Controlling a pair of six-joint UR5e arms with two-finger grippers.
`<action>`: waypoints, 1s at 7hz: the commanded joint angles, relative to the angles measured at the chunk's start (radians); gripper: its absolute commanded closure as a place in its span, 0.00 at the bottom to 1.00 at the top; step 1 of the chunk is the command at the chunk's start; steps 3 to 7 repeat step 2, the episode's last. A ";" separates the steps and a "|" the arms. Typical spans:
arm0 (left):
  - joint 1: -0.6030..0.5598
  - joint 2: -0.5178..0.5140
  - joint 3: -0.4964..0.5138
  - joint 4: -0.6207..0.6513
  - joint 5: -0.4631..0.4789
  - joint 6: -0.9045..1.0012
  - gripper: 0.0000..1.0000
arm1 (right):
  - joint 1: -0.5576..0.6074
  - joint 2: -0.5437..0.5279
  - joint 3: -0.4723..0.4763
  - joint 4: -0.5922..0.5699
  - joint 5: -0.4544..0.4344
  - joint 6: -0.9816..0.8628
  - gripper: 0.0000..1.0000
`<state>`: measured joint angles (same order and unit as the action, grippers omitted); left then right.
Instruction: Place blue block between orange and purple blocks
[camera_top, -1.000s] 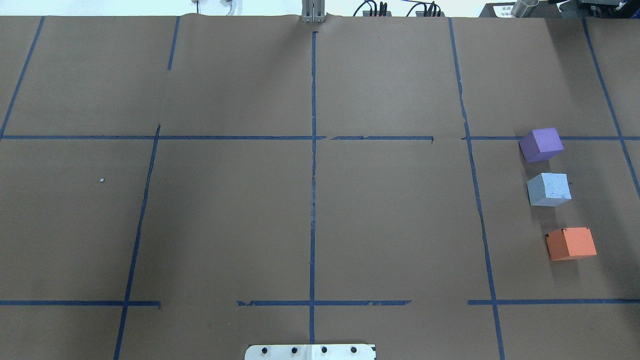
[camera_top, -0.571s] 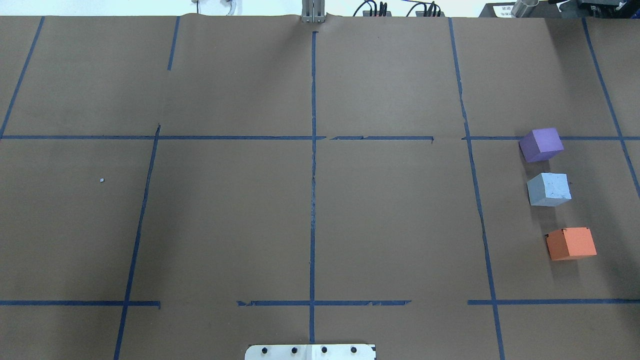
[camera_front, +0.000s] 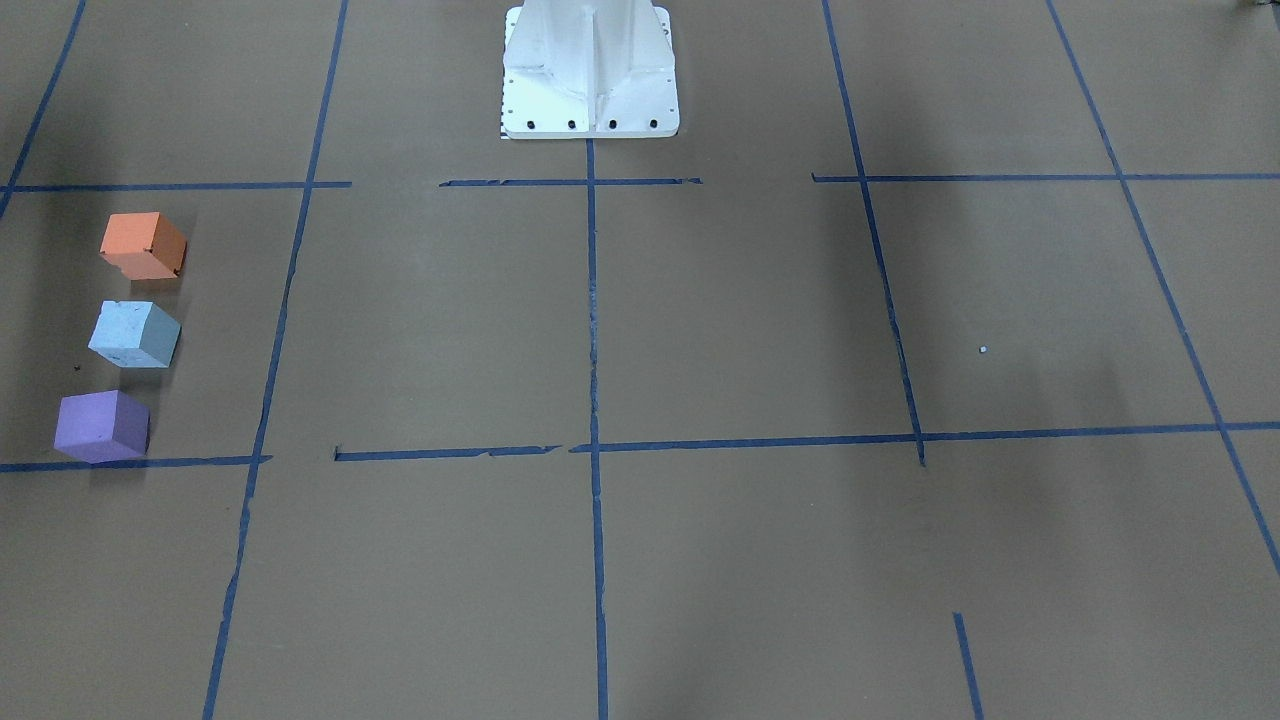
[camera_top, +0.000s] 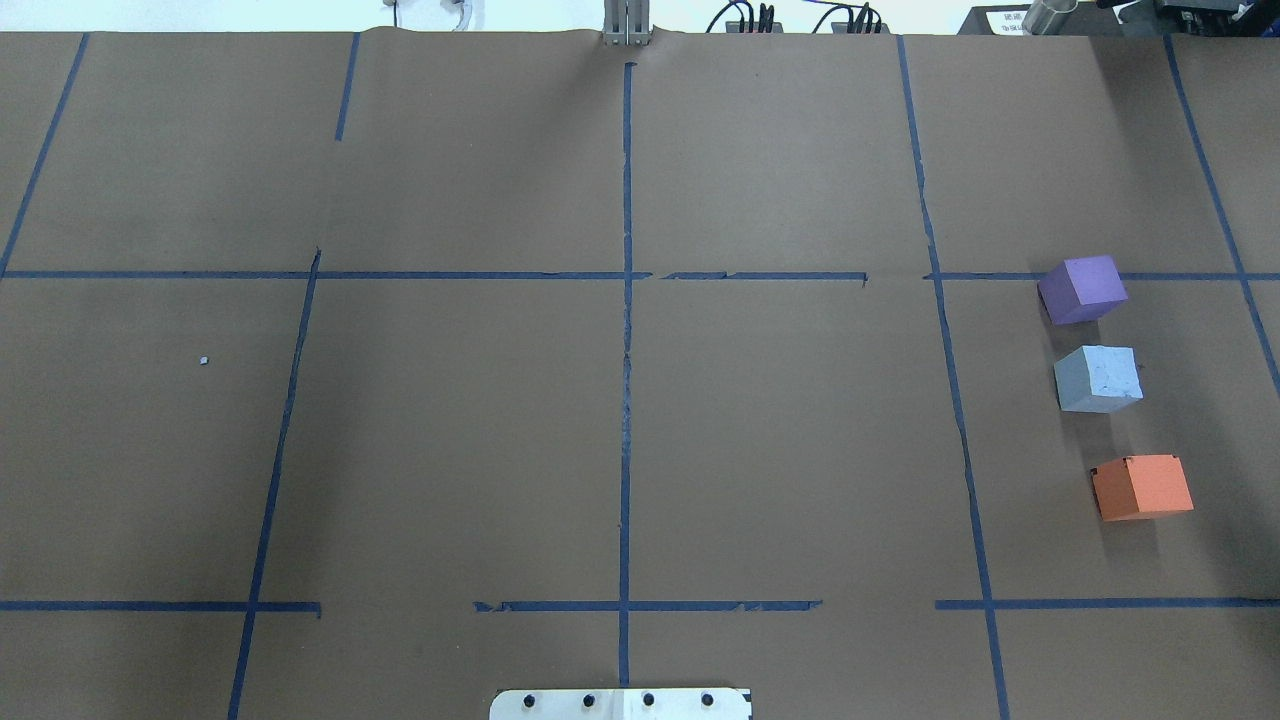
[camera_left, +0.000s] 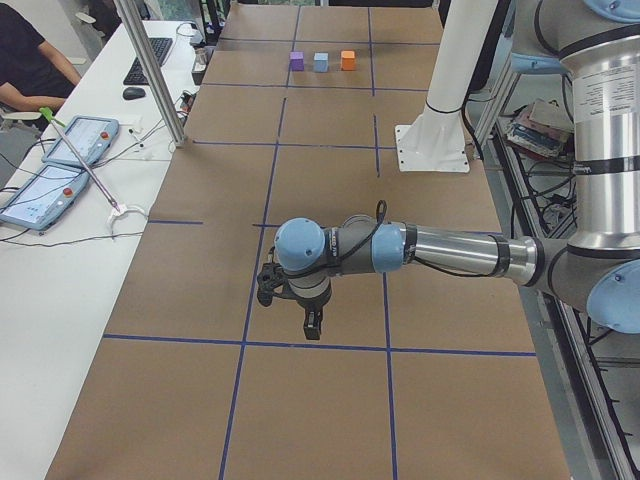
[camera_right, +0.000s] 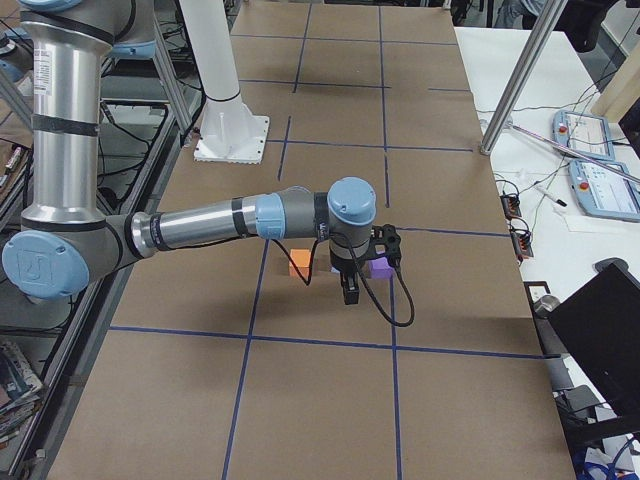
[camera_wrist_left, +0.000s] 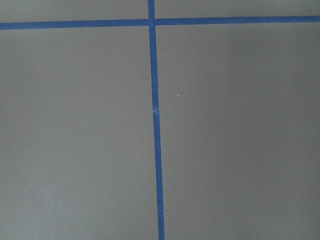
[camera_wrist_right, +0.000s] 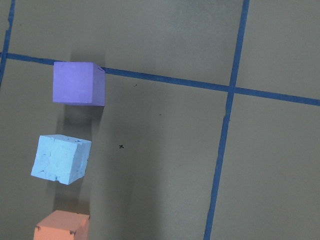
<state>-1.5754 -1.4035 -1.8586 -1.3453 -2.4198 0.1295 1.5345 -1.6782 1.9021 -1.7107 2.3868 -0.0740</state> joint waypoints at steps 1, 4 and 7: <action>0.001 0.000 -0.005 0.000 0.002 0.001 0.00 | -0.001 0.000 0.000 -0.001 0.000 -0.001 0.00; 0.000 -0.002 -0.007 0.000 0.004 0.001 0.00 | -0.001 0.000 0.000 -0.001 0.000 -0.001 0.00; 0.000 -0.002 -0.007 0.000 0.004 0.001 0.00 | -0.001 0.000 0.000 -0.001 0.000 -0.001 0.00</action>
